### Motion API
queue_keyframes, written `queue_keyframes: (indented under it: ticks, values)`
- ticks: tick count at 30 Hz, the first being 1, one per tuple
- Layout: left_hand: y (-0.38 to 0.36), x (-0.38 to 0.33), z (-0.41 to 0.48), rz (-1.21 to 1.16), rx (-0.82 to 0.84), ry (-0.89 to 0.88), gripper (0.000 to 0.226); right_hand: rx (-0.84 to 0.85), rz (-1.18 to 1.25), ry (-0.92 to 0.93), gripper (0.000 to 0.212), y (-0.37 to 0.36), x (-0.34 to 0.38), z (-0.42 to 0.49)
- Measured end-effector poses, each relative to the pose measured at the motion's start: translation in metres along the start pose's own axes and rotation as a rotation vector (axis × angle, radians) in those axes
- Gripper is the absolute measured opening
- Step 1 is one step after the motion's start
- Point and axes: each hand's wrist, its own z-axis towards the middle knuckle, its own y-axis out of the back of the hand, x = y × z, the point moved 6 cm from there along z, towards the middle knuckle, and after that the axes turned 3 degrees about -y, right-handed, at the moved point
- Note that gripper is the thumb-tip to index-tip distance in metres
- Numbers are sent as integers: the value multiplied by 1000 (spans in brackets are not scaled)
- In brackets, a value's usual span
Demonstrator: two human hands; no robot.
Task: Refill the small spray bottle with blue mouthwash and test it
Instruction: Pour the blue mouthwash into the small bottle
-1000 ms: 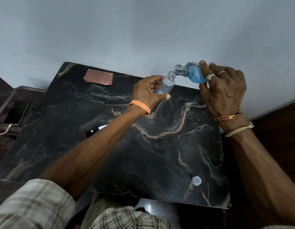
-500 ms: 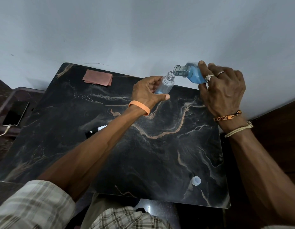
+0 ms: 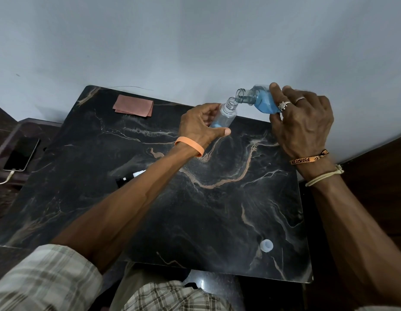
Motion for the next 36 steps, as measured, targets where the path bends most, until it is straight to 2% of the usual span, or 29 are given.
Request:
queue_keyframes:
  ticks: [36]
  values:
    - [6, -5, -4, 2, -4, -1, 66, -35, -1, 21, 44, 8, 5, 1]
